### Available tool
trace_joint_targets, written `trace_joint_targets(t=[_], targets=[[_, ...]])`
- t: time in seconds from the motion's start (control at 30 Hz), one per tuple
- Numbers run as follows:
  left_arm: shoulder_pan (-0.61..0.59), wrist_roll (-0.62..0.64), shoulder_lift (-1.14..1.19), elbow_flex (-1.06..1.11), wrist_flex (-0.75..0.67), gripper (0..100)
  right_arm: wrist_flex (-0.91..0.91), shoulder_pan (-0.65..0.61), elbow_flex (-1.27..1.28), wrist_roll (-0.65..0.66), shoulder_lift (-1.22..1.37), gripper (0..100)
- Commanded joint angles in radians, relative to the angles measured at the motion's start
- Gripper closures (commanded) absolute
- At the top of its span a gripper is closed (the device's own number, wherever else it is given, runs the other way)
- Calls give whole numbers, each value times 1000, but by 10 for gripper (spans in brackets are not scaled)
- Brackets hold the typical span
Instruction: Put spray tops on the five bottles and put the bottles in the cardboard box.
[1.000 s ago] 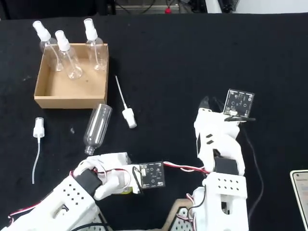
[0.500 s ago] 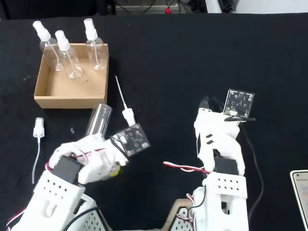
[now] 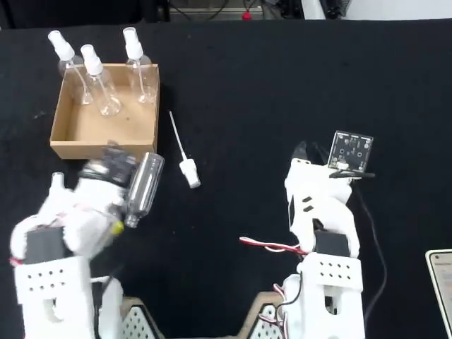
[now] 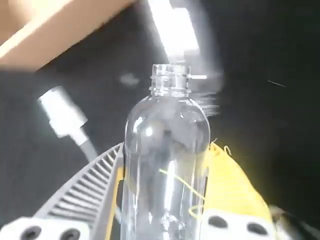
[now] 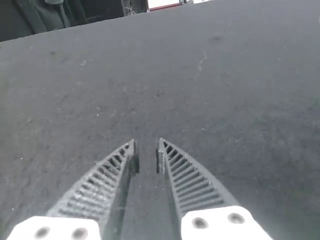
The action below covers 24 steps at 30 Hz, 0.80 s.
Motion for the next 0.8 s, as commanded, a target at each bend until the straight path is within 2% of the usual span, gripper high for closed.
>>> trace_joint_targets(t=[0.0,0.23,0.43,0.6,0.77], targets=[[-289,3,-5,-54,-94,830,-23,12,-25,-2,-15,931],[-625,-2,-3,-15,-138,830,-17,-52,-24,5,-13,930],[-865,-91,-3,154,-359,830,-17,-58,-24,2,-12,930],[-908,-92,-3,220,-420,830,-17,-58,-24,0,-13,930],[-877,3,-2,282,-422,830,-17,-58,-24,2,-13,930]])
